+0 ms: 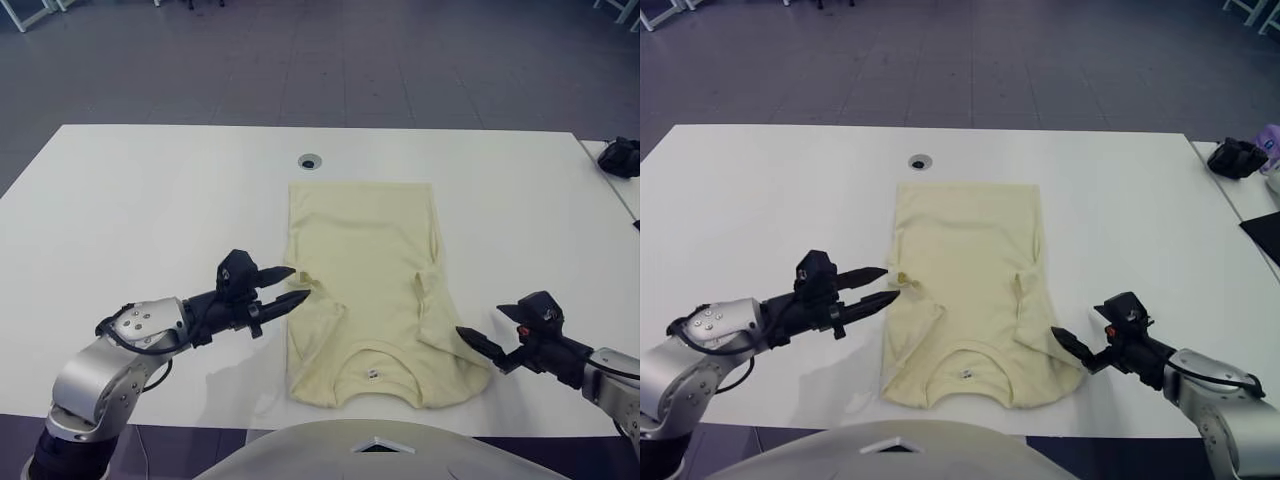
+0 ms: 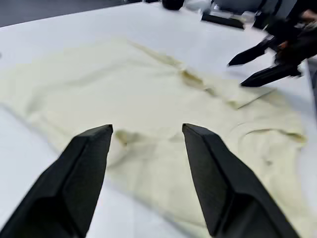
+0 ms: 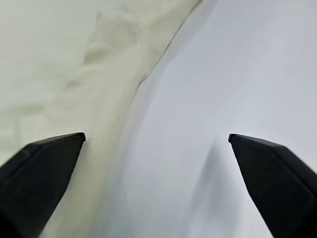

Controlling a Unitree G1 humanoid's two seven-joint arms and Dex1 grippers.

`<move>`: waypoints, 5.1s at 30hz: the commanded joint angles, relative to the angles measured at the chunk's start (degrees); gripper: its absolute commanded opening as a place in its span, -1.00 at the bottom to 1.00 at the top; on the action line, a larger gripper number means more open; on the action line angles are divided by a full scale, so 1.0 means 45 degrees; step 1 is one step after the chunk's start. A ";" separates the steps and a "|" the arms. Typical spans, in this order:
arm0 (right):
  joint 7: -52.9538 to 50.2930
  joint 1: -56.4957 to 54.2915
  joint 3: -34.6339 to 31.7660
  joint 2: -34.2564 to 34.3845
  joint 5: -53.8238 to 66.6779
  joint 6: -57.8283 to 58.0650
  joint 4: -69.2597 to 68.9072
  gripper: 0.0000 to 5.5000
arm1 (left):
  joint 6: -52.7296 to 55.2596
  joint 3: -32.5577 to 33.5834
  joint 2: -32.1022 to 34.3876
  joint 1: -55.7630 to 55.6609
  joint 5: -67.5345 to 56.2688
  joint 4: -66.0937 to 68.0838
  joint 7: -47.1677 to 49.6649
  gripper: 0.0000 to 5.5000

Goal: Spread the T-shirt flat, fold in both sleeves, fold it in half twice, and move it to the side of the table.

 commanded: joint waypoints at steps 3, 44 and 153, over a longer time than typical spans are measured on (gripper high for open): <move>0.0176 0.0368 0.0682 -0.0187 -0.1179 -0.0967 0.0163 0.96 | -0.2065 -0.1768 -0.0710 -0.1530 0.2889 0.3398 0.0289 0.28; -0.1408 -0.5651 0.0621 0.0654 -0.2325 -0.1562 0.1586 0.96 | -1.2396 -0.1895 -0.1894 -0.8183 0.7792 1.3080 0.0771 0.96; 1.1548 -0.9957 0.4576 -0.5719 0.1807 -0.1890 0.3869 -1.00 | -0.1405 0.0911 0.6012 -0.3431 -0.3986 0.0502 -0.7363 -0.99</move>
